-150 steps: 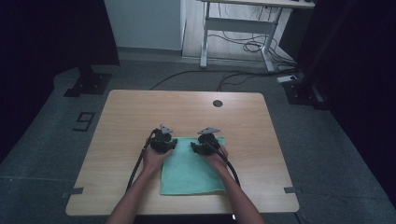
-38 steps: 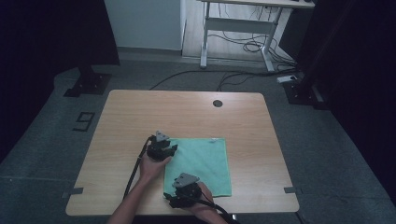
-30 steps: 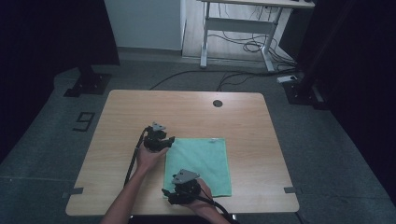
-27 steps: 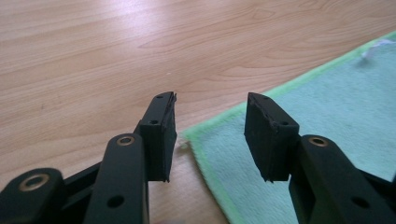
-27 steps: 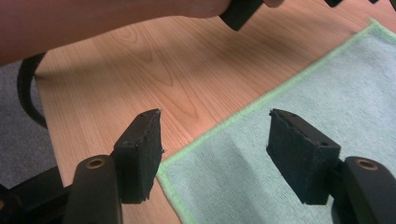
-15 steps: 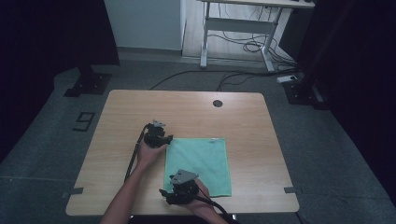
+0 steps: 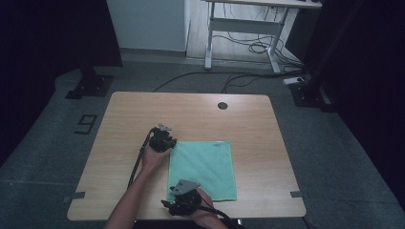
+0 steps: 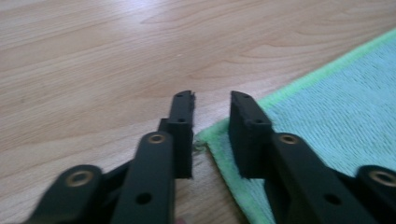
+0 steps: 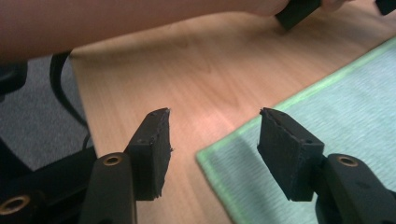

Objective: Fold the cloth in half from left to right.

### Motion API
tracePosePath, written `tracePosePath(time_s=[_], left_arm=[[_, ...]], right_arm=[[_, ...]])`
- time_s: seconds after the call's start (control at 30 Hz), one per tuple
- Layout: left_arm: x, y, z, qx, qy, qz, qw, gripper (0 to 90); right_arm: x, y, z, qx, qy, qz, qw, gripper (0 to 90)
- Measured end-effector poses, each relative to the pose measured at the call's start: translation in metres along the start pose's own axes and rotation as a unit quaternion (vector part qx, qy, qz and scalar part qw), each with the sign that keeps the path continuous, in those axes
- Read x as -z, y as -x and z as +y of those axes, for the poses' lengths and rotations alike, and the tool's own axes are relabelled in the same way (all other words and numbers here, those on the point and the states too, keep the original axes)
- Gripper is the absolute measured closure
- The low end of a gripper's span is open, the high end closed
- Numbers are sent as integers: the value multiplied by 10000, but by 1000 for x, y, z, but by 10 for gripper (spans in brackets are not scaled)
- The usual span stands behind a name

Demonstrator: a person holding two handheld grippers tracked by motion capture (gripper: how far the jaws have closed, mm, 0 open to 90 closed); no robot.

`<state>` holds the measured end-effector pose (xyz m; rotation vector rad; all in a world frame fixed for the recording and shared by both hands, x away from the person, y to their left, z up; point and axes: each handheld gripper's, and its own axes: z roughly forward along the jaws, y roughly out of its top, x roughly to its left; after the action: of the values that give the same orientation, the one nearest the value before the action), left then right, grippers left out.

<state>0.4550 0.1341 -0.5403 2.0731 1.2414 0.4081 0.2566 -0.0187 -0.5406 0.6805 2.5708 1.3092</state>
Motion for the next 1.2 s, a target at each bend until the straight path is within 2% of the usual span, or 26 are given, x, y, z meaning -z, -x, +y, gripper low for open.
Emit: tracePosePath(time_s=[0.2, 0.33, 0.6, 0.73, 0.8, 1.07, 1.2], left_arm=[[0, 2, -1, -12, 16, -52, 10000, 838], [0, 3, -1, -41, 10, -56, 10000, 864], [1, 7, -1, -138, -2, 29, 9999, 891], [6, 6, 1, -51, 46, -37, 10000, 895], [10, 5, 2, 47, 131, -122, 9998, 897], [25, 6, 8, 171, 335, -329, 9988, 897], [33, 8, 15, 153, 361, -251, 9989, 897]], right_arm=[[-6, -2, -7, 15, -228, -58, 9997, 466], [-7, -6, -6, 108, -284, -242, 9992, 510], [-6, -3, -6, -1, -317, -586, 9978, 749], [-6, 0, -6, -64, -296, -649, 9974, 834], [-6, 1, -6, -115, -276, -638, 9975, 846], [-1, 4, -4, -220, -98, -625, 9978, 853], [6, 5, 2, -259, 109, -705, 9971, 853]])
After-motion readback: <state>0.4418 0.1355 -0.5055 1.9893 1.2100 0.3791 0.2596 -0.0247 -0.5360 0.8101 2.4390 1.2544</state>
